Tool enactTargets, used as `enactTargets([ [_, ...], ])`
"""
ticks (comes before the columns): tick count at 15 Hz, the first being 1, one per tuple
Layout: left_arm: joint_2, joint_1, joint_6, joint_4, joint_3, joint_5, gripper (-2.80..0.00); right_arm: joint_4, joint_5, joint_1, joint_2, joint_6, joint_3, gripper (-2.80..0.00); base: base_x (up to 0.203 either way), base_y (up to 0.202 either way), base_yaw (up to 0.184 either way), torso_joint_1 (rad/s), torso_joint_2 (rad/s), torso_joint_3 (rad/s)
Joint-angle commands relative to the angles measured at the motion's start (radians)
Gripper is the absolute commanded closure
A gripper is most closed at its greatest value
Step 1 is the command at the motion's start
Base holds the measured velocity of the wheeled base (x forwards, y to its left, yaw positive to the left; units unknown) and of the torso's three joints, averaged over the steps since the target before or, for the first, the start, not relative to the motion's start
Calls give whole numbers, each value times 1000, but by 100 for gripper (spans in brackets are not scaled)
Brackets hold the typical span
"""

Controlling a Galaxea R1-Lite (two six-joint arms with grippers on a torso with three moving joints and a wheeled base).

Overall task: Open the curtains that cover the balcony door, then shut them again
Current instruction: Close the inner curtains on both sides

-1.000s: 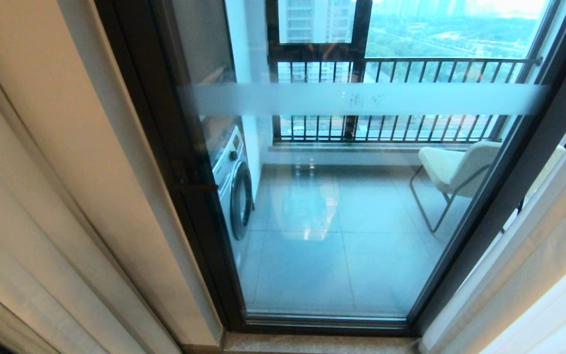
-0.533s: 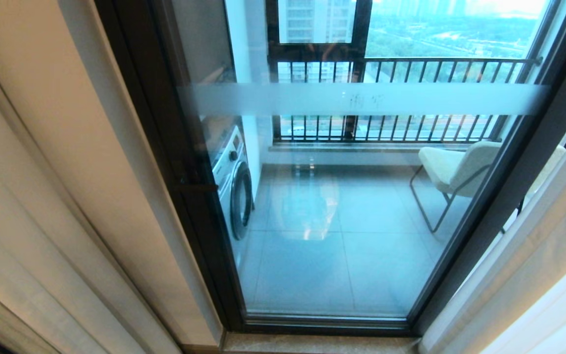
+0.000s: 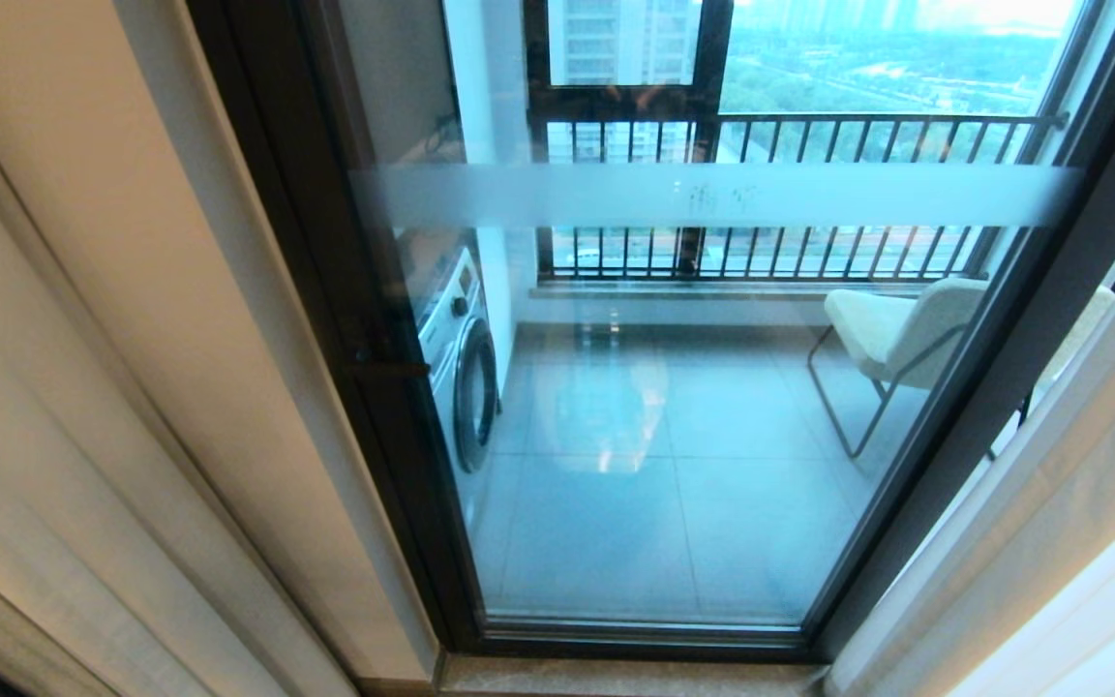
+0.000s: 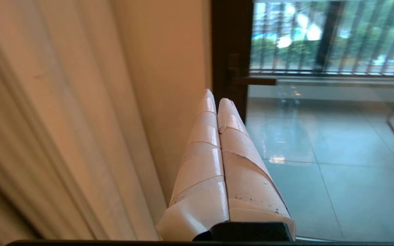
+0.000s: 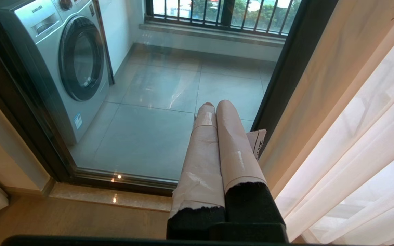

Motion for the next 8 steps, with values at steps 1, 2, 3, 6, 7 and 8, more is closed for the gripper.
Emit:
enactTargets([
  [1,235,62,-46,4,-120,31,0,0,0,0,1,-1,0,0,0,0,0,0,0,0],
  [2,319,116,-84,3,-175,41,0,-1,0,0,1,-1,0,0,0,0,0,0,0,0],
  [3,407,197,-126,-1,-225,48,0,0,0,0,1,-1,0,0,0,0,0,0,0,0],
  [6,630,433,-206,-87,-304,63,0,0,0,0,1,-1,0,0,0,0,0,0,0,0],
  [7,699,516,-220,-130,-325,65,0,-1,0,0,1,-1,0,0,0,0,0,0,0,0],
  [8,769,595,-229,-166,-348,66,0,0,0,0,1,-1,0,0,0,0,0,0,0,0],
])
